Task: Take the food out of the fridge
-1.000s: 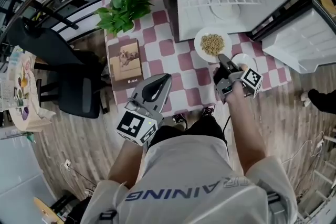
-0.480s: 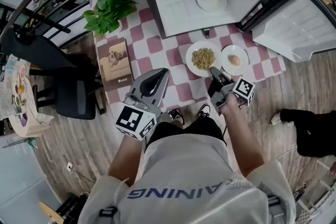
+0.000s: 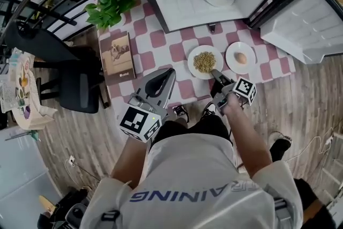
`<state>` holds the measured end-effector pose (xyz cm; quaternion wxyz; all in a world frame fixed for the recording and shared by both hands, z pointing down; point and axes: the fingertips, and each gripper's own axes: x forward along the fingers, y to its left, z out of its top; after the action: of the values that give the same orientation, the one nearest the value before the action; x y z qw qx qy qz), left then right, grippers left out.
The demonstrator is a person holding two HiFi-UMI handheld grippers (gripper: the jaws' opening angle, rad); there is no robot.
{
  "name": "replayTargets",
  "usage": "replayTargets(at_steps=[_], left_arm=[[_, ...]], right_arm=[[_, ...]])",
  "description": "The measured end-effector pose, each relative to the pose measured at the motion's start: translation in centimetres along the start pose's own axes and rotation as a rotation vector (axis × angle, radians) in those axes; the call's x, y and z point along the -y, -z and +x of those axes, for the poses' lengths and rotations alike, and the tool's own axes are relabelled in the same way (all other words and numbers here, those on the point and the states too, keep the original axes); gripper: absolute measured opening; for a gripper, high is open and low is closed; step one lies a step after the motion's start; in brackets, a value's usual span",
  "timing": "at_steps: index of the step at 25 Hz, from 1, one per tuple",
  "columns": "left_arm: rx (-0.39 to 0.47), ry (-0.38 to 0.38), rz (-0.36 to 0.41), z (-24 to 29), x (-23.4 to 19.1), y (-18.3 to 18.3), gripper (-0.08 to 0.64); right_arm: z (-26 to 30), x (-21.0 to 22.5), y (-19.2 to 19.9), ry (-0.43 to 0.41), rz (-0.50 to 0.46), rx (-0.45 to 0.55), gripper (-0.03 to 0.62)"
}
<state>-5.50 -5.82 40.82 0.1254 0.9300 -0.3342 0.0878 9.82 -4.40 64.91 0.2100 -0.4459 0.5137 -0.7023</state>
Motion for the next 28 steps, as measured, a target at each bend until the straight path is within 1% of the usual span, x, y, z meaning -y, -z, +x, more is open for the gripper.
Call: replayTargets(at_steps=[5,14,17,19,20,21,23,25,28], left_arm=[[0.002,-0.014,-0.009,-0.2,0.2,0.2,0.006],[0.004,-0.024,-0.007,-0.4,0.2,0.2,0.006],[0.004,-0.025,-0.006,-0.5,0.2,0.2,0.006],[0.004,-0.024,-0.005,-0.6,0.2,0.1,0.006],[0.005,-0.023,-0.005,-0.6,0.2,0.1,0.006],[0.005,-0.022,-0.004,-0.6,0.2,0.0,0.006],[0.005,-0.02,-0.003,-0.6,0.2,0.0,0.006],[0.005,-0.018,-0.002,-0.6,0.3,0.0,0.006],[0.005,-0.018,0.0,-0.7,0.4,0.0,0.006]], right_arm=[[0.2,0.8,0.0,0.015,0.014,-0.009,0.032],[0.4,1.7,-0.3,0.034,-0.005,-0.012,0.037],[0.4,1.5,-0.2,0.011,-0.014,-0.006,0.037],[0.4,0.9,-0.2,-0.018,-0.05,-0.002,0.039],[0.4,0.5,-0.2,-0.035,-0.071,-0.003,0.062],[0.4,0.1,-0.2,-0.053,-0.091,-0.008,0.126],[0.5,-0.6,-0.1,-0.089,-0.131,-0.021,0.216],[0.5,-1.2,0.2,-0.106,-0.186,-0.04,0.251],[0.4,-1.8,0.6,-0.111,-0.279,-0.068,0.28]])
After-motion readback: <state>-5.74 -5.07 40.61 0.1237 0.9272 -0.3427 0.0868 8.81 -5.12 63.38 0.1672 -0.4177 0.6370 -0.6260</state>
